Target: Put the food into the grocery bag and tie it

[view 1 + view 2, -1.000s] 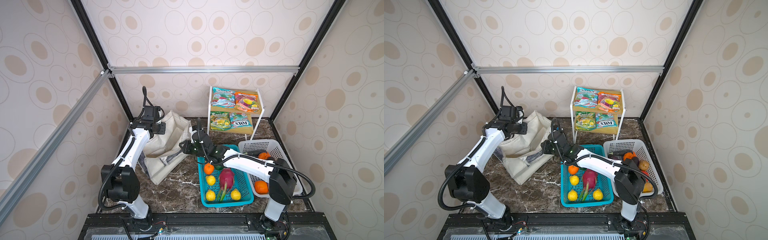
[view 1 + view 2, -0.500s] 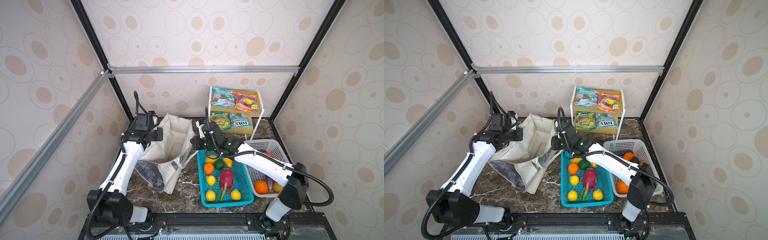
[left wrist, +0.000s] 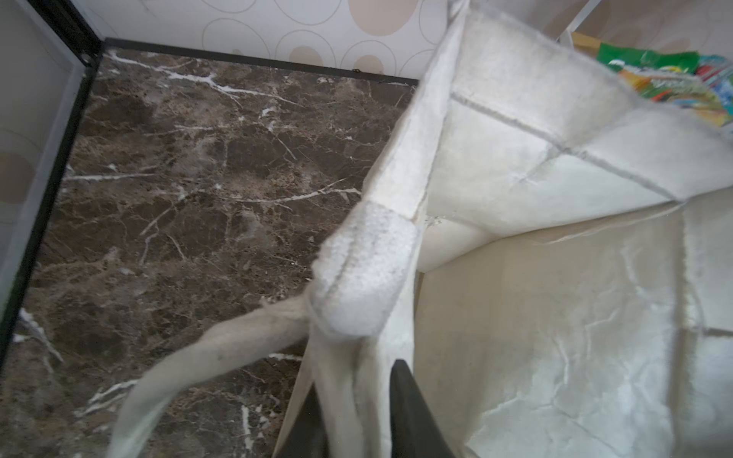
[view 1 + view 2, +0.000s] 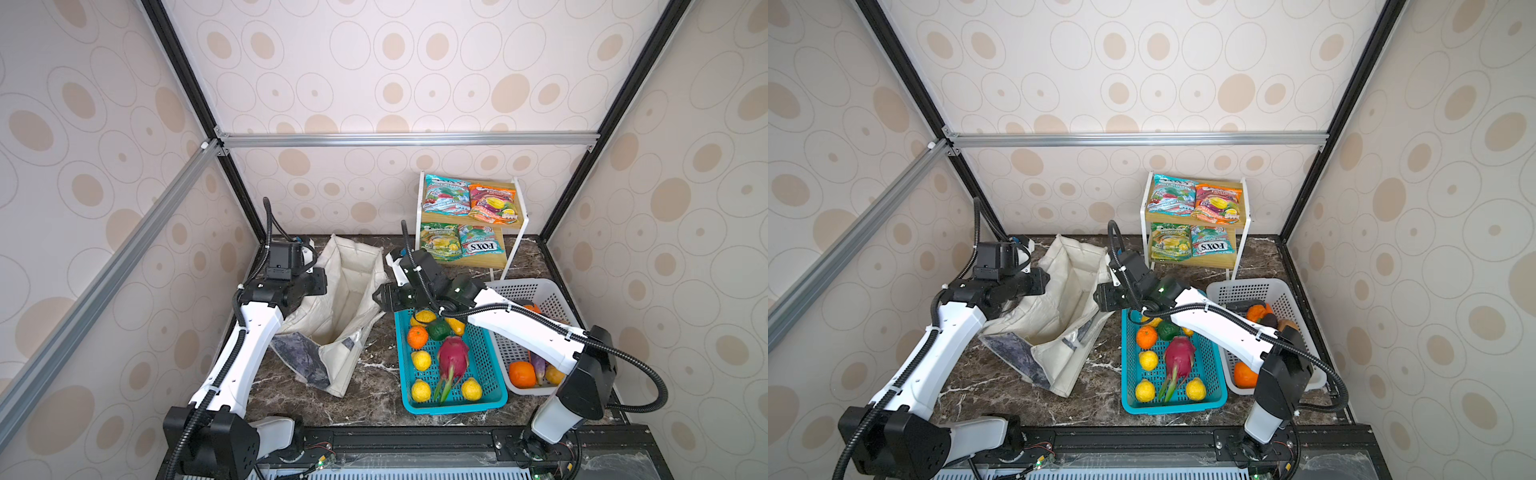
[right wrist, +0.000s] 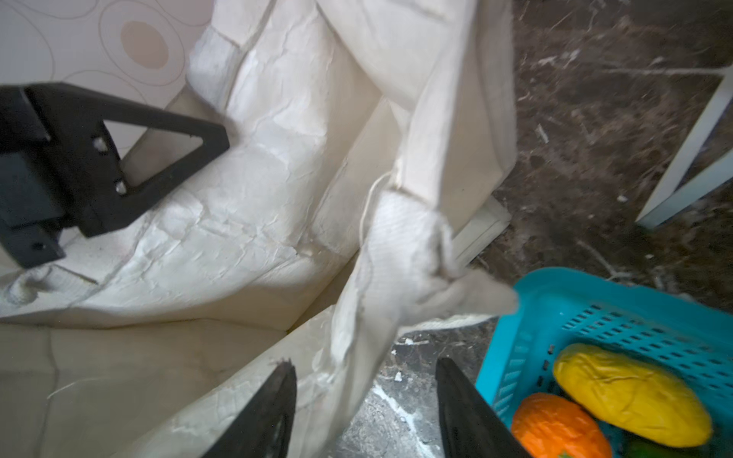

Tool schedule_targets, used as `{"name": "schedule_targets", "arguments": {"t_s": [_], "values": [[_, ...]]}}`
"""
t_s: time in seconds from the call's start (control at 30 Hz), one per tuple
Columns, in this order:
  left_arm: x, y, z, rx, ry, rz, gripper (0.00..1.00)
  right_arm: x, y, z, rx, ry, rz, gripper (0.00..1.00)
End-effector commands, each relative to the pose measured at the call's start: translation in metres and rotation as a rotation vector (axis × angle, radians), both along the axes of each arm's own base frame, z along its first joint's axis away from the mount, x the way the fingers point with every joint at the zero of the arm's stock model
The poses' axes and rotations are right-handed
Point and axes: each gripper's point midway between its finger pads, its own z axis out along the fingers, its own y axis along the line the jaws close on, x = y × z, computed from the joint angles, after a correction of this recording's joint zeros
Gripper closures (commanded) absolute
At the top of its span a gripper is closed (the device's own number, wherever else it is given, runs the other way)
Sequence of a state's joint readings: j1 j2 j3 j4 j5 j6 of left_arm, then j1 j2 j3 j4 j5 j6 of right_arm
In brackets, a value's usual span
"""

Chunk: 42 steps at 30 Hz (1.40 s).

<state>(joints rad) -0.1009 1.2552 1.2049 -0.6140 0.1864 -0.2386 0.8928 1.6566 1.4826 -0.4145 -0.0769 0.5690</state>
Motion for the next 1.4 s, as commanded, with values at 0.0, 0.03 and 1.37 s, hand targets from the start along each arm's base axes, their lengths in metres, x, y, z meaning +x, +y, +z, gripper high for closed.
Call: {"name": "schedule_targets", "arguments": {"t_s": [0.0,0.03,1.37], "values": [[0.005,-0.004,0.012,-0.009,-0.031,-0.027,0.94,-0.007,0.008,0.001,0.083,0.038,-0.013,0.44],[0.006,-0.005,0.012,-0.016,-0.03,-0.031,0.98,-0.007,0.013,-0.002,0.091,0.046,-0.01,0.48],[0.004,0.03,0.017,-0.08,-0.13,0.102,1.0,0.022,0.001,0.004,-0.028,0.048,0.078,0.8]]}}
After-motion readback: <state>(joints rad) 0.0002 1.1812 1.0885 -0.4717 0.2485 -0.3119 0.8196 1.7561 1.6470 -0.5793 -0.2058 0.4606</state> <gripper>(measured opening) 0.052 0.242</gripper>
